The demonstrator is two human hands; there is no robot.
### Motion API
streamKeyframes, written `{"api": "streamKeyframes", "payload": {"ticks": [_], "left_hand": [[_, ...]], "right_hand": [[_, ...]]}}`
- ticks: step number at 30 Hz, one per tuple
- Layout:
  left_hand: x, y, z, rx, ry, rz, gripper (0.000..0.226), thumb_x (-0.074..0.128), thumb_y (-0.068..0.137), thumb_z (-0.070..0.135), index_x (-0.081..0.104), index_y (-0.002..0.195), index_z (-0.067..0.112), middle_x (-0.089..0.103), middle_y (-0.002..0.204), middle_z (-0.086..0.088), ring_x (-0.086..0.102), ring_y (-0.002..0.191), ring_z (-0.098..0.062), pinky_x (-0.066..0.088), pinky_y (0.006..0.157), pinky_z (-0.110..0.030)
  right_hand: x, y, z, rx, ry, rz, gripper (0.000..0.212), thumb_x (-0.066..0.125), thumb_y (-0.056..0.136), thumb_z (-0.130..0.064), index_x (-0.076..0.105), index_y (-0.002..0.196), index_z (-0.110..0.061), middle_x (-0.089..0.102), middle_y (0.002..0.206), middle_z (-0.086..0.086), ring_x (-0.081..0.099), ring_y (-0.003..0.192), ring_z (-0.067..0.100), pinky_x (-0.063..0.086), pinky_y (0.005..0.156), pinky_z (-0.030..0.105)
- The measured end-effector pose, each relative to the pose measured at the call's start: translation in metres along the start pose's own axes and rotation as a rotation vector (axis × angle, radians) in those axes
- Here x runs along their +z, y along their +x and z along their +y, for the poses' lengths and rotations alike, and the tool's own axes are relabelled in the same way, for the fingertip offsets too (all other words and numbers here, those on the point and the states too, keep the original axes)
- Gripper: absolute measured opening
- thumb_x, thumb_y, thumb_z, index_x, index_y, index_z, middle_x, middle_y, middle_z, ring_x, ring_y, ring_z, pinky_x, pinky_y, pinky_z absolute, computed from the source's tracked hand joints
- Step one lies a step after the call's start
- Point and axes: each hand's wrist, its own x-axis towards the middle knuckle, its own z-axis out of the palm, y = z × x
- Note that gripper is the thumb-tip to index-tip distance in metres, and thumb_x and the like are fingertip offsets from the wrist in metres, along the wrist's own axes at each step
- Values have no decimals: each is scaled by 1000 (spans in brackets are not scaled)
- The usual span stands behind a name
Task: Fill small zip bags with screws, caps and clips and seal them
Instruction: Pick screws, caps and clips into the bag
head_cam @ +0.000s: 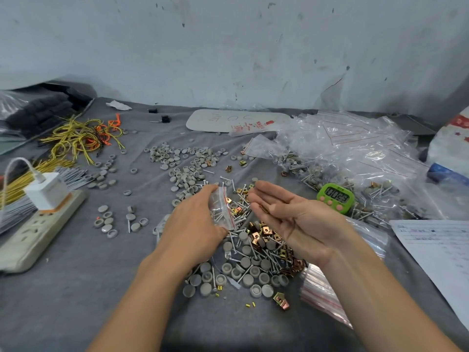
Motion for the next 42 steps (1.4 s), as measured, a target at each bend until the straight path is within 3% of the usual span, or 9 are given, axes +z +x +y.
{"api": "streamKeyframes", "payload": {"ticks": [6, 10, 14, 19, 26, 30, 34, 37, 42], "left_hand": [[-1, -1, 1, -4, 5, -6, 90, 81, 76, 33, 30, 149, 41, 47, 108, 16, 46, 95, -12, 40, 79, -31], [0, -1, 1, -6, -1, -7, 92, 82, 75, 33, 30, 151, 40, 58, 123, 10, 44, 97, -11, 39, 81, -31], [-1, -2, 2, 4, -2, -12, 89, 80, 76, 32, 31, 150, 39, 59, 125, 8, 46, 99, -13, 40, 82, -32], [-5, -4, 7, 17, -58, -26, 76, 78, 74, 26, 41, 138, 43, 57, 109, 13, 51, 98, -16, 40, 78, -31], [-19, -8, 9, 7, -253, -90, 68, 78, 63, 18, 52, 112, 57, 62, 101, 17, 58, 81, -2, 40, 57, -20], [-23, -11, 10, 49, -362, -84, 64, 80, 57, 23, 60, 109, 55, 67, 92, 23, 62, 79, 7, 41, 56, -7], [-25, -13, 6, 69, -501, -48, 53, 85, 65, 19, 66, 103, 52, 73, 93, 26, 69, 81, 4, 51, 65, -14], [-26, -12, 2, 20, -643, 32, 50, 87, 73, 18, 68, 104, 52, 75, 97, 23, 70, 91, 3, 53, 76, -23], [-29, -9, 1, -12, -794, 158, 49, 87, 73, 13, 71, 101, 50, 76, 97, 20, 72, 87, 0, 51, 75, -25]], "right_hand": [[4, 1, 6, -7, 43, 35, 43, 50, 64, 28, 77, 93, 12, 71, 116, 29, 75, 102, 34, 65, 75, 33], [6, 4, 8, -27, 26, 50, 34, 47, 88, 22, 77, 97, 9, 75, 106, 27, 78, 90, 31, 64, 67, 32], [6, 7, 19, -204, -365, 89, 34, 64, 88, 15, 70, 117, -2, 79, 97, 15, 77, 80, 21, 61, 65, 26], [16, 9, 28, -619, -1104, 255, 40, 82, 78, -1, 82, 80, -41, 77, 74, -14, 74, 69, 6, 58, 65, 19], [26, 11, 35, -761, -1272, 281, 22, 91, 70, -14, 82, 75, -34, 70, 63, -23, 64, 56, -6, 43, 53, 5], [33, 16, 34, -824, -1409, 279, 21, 93, 69, -22, 83, 78, -37, 63, 67, -13, 58, 71, -9, 39, 61, 2], [38, 17, 31, -761, -1345, 192, 11, 90, 74, -25, 83, 78, -33, 63, 54, -22, 58, 54, -4, 42, 53, 7], [17, 16, 8, -755, -1240, 396, 11, 84, 80, -28, 80, 74, -35, 70, 63, -22, 63, 57, -4, 46, 51, 13], [-18, 19, -3, -323, -1716, 472, 14, 78, 87, -27, 79, 82, -39, 71, 79, -21, 62, 66, -3, 42, 55, 12]]}}
